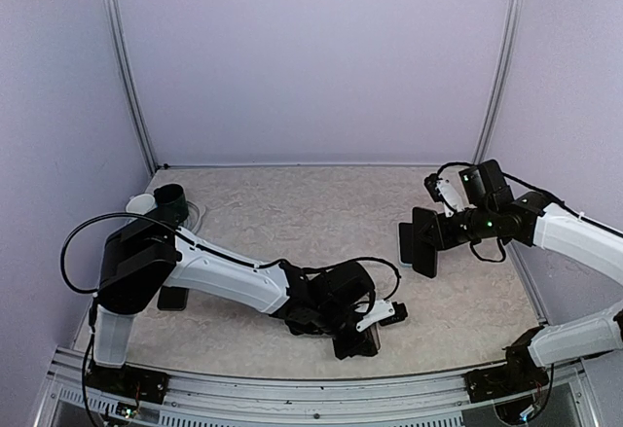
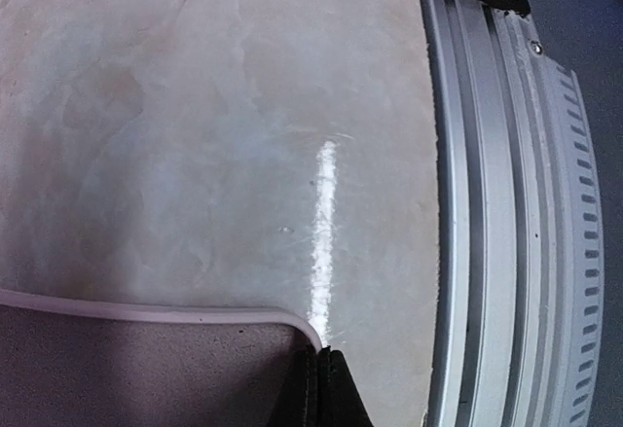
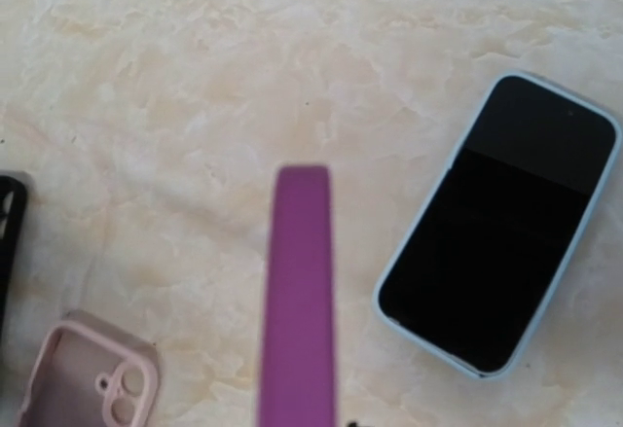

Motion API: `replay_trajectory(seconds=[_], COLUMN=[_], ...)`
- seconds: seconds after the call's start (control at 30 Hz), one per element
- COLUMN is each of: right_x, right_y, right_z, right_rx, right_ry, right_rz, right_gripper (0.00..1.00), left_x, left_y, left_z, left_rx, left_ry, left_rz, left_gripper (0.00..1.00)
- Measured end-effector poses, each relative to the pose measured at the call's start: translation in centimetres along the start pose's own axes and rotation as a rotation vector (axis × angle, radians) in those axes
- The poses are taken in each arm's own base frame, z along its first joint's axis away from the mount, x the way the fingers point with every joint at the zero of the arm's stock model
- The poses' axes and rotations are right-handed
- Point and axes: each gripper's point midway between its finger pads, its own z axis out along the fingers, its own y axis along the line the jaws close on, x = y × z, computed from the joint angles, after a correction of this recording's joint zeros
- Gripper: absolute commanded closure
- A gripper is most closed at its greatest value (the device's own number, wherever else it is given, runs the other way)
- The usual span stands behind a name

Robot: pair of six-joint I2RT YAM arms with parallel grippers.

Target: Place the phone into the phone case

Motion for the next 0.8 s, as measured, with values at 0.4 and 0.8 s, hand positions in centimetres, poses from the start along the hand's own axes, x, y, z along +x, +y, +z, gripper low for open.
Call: replay_trajectory(seconds=[0.4, 0.8], right_x=[0.3, 0.5], right_y=[0.4, 1.0], right_z=[0.8, 2.7], right_rx=[-0.022, -0.061], right_ry=[0.045, 0.101], right_rz=[0.003, 0.003], right_gripper=[1.0, 1.0], left_x=[0.6, -5.2], left_y=[-3.0, 0.4], left_z=[0.2, -6.2], left_rx=[0.105, -0.04], left_ry=[0.032, -0.188], left_rz=[0.167, 0.049], left_gripper=[0.6, 0.37])
